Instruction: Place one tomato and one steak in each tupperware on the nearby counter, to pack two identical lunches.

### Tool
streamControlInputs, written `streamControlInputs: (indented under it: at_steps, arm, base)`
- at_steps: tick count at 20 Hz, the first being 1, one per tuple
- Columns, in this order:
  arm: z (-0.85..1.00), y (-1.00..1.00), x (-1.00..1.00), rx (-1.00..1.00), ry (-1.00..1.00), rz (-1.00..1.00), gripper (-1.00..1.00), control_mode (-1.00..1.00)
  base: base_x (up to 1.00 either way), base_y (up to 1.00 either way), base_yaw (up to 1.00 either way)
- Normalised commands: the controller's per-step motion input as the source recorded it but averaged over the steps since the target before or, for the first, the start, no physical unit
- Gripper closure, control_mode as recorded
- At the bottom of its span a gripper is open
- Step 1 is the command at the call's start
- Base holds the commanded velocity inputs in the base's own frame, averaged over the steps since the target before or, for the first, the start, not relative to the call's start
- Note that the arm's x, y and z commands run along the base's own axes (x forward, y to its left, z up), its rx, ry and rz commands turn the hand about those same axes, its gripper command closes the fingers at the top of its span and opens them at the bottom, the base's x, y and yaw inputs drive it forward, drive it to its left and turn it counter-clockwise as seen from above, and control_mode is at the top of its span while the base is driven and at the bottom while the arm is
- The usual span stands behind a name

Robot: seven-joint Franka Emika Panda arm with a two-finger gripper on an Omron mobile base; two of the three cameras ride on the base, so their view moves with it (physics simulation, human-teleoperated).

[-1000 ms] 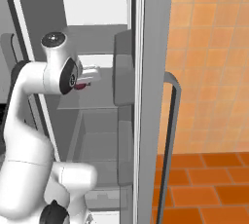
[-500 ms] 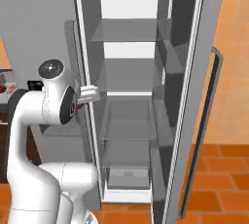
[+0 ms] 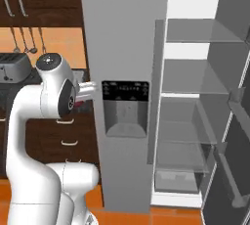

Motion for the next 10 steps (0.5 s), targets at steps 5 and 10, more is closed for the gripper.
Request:
streamControlInputs:
  at_steps: [5, 10]
  arm:
    - [0.00, 0.00, 0.00, 0.00, 0.00, 0.00, 1.00, 1.00]
    - [0.00, 0.00, 0.00, 0.00, 0.00, 0.00, 1.00, 1.00]
  base:
    - [0.00, 1.00, 0.24]
    - [0.00, 1.00, 0.28]
